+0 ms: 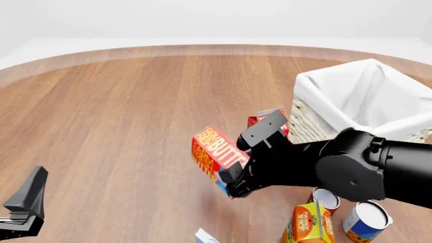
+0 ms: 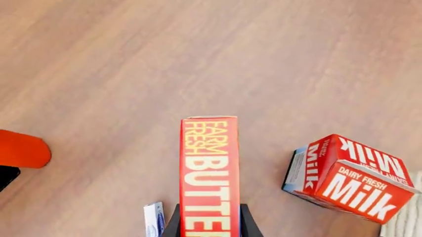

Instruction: Pick up the cream cheese box and the butter, and put them in the basket.

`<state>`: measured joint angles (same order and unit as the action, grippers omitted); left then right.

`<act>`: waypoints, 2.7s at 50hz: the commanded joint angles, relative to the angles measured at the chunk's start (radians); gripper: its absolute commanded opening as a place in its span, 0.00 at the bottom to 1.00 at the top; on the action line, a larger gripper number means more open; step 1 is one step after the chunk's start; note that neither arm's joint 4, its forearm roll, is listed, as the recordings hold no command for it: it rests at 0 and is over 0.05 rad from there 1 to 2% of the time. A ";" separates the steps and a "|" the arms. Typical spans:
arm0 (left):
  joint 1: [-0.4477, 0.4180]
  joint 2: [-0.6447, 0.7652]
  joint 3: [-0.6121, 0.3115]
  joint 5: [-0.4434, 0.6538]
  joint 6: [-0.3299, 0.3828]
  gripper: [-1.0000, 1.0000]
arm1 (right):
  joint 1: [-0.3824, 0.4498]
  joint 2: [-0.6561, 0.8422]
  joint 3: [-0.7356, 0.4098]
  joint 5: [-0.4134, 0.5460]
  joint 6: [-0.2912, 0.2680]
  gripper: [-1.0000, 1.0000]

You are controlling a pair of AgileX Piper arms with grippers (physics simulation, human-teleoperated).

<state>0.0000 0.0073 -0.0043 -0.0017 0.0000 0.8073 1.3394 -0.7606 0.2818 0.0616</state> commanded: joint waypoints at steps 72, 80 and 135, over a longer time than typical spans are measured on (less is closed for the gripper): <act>0.000 0.000 0.000 0.000 0.000 1.00 | -0.441 -0.483 -0.375 0.282 0.092 0.00; 0.000 0.000 0.000 0.000 0.000 1.00 | -0.507 -0.518 -0.329 0.249 0.138 0.00; 0.000 0.000 0.000 0.000 0.000 1.00 | -0.732 -0.421 -0.131 -0.073 0.404 0.00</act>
<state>0.0000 0.0073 -0.0043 -0.0017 0.0000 0.1143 0.9094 -0.8850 0.2338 0.4508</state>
